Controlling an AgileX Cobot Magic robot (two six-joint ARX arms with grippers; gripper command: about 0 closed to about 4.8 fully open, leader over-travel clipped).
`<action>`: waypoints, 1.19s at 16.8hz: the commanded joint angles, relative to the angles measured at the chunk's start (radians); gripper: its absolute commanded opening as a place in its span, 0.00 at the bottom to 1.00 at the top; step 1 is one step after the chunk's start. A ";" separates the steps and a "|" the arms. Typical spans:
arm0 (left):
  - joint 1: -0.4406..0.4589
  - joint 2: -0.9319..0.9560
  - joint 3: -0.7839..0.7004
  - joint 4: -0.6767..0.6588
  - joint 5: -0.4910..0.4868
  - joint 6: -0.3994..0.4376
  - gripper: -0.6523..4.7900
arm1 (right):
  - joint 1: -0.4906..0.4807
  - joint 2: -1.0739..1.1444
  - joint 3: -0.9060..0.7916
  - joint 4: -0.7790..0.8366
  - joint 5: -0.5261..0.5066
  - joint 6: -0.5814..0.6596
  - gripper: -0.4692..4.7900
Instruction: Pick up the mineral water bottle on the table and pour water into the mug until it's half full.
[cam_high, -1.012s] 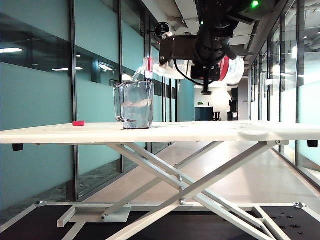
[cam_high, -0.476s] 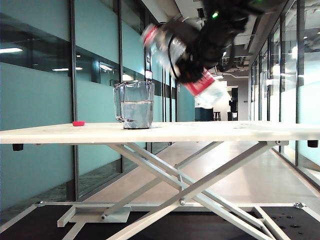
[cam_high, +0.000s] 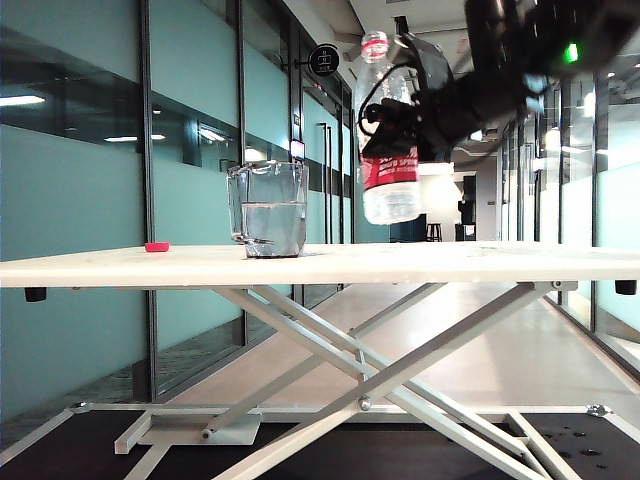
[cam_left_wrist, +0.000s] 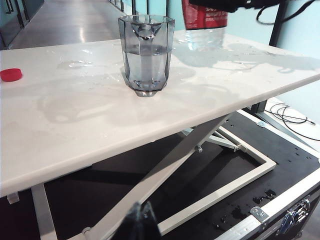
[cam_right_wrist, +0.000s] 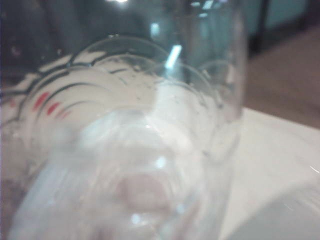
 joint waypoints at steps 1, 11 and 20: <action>0.000 0.002 0.002 0.006 0.000 0.025 0.11 | -0.019 0.038 -0.033 0.225 -0.077 0.050 0.36; 0.000 0.002 0.002 0.006 0.000 0.025 0.11 | -0.029 0.102 -0.087 0.288 -0.131 0.013 0.66; 0.000 0.002 0.002 0.002 0.000 0.025 0.11 | -0.051 0.001 -0.119 0.146 -0.173 -0.042 1.00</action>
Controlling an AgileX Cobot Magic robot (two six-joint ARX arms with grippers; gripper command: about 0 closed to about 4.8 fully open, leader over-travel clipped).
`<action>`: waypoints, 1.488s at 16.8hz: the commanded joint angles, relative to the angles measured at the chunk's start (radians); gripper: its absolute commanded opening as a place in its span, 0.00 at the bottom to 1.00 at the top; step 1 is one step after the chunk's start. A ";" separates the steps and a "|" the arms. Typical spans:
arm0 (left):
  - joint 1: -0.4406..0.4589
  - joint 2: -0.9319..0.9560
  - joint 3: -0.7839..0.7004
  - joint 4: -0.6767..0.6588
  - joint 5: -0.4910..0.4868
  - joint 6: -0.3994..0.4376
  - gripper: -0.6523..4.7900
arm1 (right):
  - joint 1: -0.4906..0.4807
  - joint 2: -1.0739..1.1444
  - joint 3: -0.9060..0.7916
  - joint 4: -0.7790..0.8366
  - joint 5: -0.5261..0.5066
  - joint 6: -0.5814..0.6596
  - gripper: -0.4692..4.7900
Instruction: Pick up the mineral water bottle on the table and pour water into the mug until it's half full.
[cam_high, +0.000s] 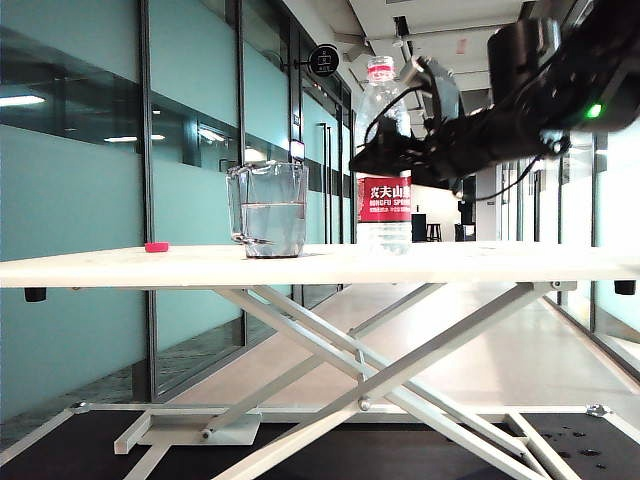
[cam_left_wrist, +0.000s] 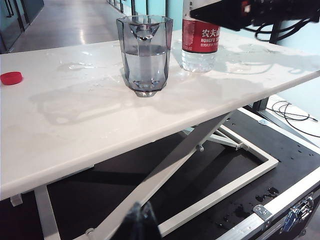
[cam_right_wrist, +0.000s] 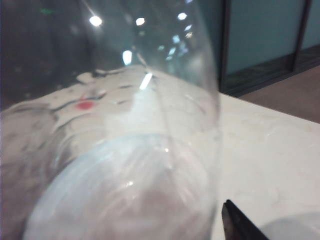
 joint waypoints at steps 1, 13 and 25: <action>0.000 0.002 0.002 0.003 0.000 0.004 0.11 | -0.015 -0.074 -0.057 -0.036 -0.013 -0.061 1.00; 0.001 0.001 0.002 0.013 -0.020 0.007 0.11 | -0.082 -0.872 -0.573 -0.367 0.079 -0.059 0.09; 0.000 0.001 0.002 0.142 -0.106 -0.028 0.11 | -0.083 -1.765 -0.988 -0.642 0.340 -0.022 0.09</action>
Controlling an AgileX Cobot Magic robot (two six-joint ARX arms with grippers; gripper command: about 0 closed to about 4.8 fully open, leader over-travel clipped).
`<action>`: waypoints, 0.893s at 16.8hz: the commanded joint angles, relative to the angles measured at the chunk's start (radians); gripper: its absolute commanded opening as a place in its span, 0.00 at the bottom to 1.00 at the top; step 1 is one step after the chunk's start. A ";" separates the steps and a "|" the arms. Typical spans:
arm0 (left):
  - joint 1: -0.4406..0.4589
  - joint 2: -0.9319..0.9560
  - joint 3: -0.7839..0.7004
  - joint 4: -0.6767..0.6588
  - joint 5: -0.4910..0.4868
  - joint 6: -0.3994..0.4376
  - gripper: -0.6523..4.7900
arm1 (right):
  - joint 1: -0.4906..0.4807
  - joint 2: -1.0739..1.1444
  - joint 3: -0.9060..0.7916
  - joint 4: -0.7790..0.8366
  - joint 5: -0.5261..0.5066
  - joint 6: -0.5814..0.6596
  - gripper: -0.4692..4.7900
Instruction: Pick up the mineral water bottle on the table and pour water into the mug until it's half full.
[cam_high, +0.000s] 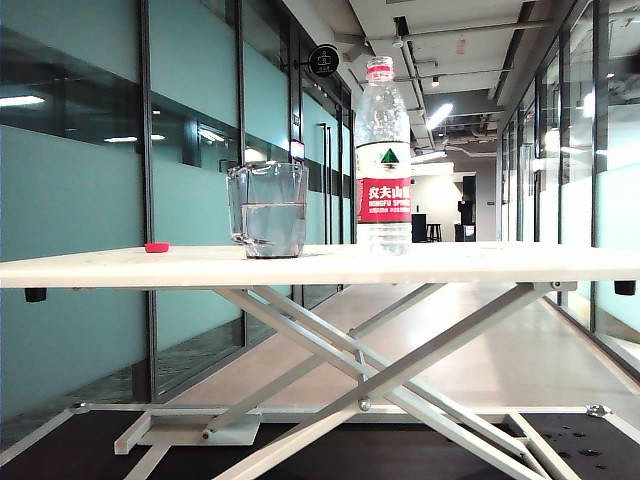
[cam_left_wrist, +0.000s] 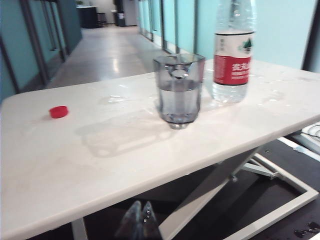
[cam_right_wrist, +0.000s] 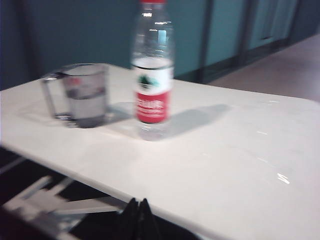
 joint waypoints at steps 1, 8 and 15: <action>0.001 0.001 0.002 0.014 -0.007 -0.007 0.11 | 0.000 -0.155 -0.047 -0.050 0.092 0.027 0.09; 0.002 -0.002 0.002 0.039 -0.343 -0.003 0.11 | -0.009 -0.245 -0.181 0.024 0.177 0.064 0.09; 0.002 -0.002 0.002 0.092 -0.388 -0.010 0.11 | -0.161 -0.245 -0.180 0.040 0.115 0.057 0.09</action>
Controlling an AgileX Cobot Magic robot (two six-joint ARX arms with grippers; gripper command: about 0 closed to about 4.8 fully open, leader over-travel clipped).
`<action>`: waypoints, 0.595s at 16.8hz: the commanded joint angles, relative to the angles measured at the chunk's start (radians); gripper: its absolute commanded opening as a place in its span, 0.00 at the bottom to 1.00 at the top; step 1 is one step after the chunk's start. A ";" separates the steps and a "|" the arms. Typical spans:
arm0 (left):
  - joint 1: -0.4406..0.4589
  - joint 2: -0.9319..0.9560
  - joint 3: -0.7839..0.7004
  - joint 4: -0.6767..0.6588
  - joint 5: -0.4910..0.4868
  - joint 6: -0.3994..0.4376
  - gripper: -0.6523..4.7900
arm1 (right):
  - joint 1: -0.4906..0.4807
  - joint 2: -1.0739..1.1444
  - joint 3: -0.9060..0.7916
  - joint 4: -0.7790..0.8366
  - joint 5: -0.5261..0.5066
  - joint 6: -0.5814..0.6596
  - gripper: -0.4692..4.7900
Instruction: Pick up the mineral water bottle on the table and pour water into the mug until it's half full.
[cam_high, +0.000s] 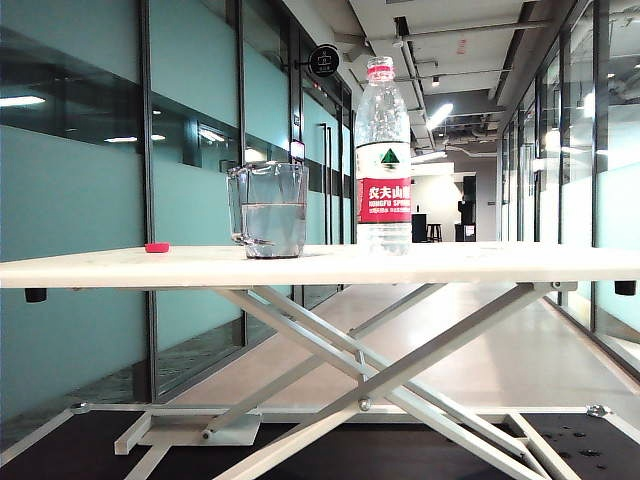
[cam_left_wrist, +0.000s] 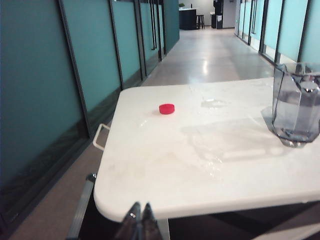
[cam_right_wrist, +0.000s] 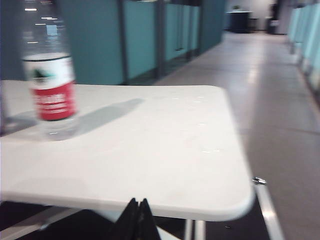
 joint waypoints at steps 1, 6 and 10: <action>0.000 0.000 0.002 0.065 -0.002 -0.003 0.11 | -0.052 -0.002 -0.002 0.042 -0.095 0.004 0.09; 0.000 0.000 0.002 0.057 0.001 -0.003 0.11 | -0.068 -0.002 -0.002 0.063 -0.098 0.011 0.09; 0.000 0.000 0.002 0.057 0.000 -0.003 0.11 | -0.068 -0.002 -0.002 0.057 -0.098 0.011 0.09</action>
